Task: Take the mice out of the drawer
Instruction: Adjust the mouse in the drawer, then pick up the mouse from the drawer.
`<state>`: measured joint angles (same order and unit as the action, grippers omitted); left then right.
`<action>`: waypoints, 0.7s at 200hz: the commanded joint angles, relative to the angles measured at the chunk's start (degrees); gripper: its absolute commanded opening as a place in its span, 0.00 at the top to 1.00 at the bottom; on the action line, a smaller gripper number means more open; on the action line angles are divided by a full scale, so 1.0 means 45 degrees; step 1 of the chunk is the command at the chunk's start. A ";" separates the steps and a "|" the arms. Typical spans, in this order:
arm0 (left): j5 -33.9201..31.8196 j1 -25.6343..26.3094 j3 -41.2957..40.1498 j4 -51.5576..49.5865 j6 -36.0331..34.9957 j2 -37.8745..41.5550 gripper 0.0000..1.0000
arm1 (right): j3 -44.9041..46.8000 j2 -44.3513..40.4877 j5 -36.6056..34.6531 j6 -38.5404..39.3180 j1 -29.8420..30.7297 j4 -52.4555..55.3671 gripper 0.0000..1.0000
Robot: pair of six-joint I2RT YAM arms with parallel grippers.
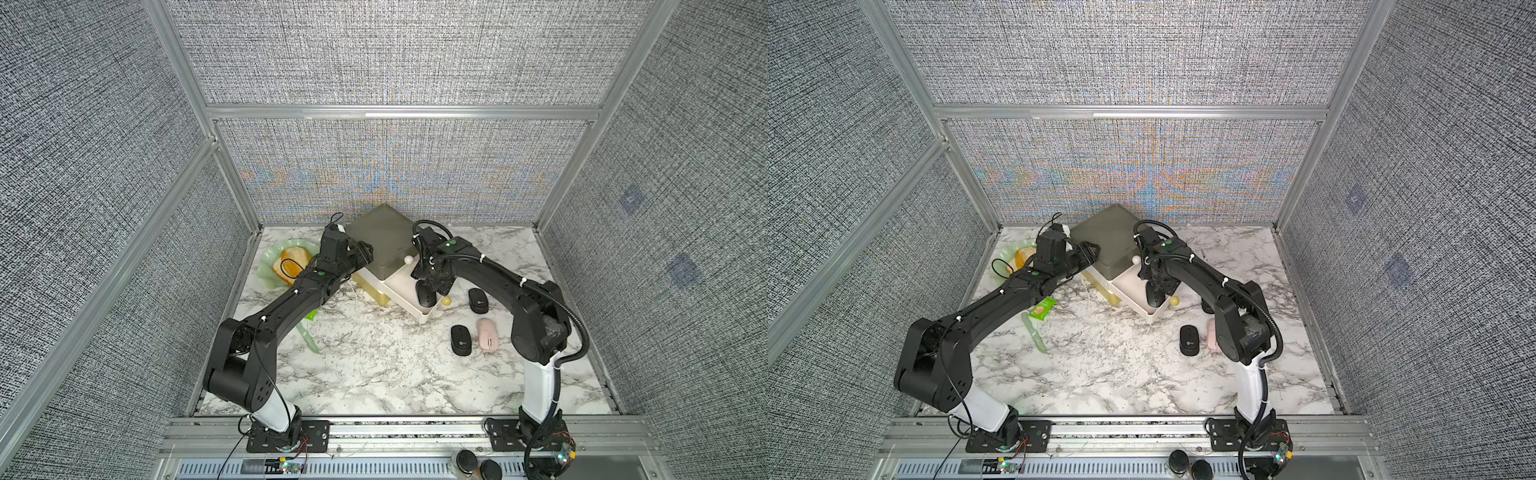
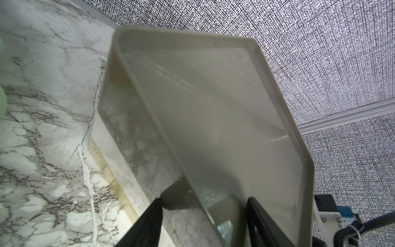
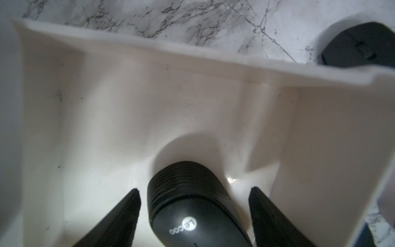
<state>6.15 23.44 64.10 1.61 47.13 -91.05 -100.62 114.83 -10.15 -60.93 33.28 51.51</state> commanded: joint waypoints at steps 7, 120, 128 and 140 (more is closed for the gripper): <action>0.0115 -0.0010 -0.0053 -0.0672 -0.0172 -0.0085 0.37 | 0.0210 -0.0502 0.0173 0.1931 0.0046 -0.0047 0.17; 0.0134 -0.0028 -0.0088 -0.0623 -0.0084 0.0020 0.37 | 0.0700 -0.0047 0.1205 0.6239 0.0001 -0.0890 0.16; 0.0153 -0.0014 -0.0103 -0.0640 -0.0084 -0.0003 0.37 | 0.0632 0.0043 0.1182 0.6373 -0.0002 -0.0833 0.17; 0.0137 -0.0022 -0.0083 -0.0690 -0.0103 -0.0002 0.37 | 0.0584 0.0174 0.1143 0.6453 0.0034 -0.0808 0.19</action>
<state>6.20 23.38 63.94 1.80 47.20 -90.96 -97.30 114.87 -4.10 -34.59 33.10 46.28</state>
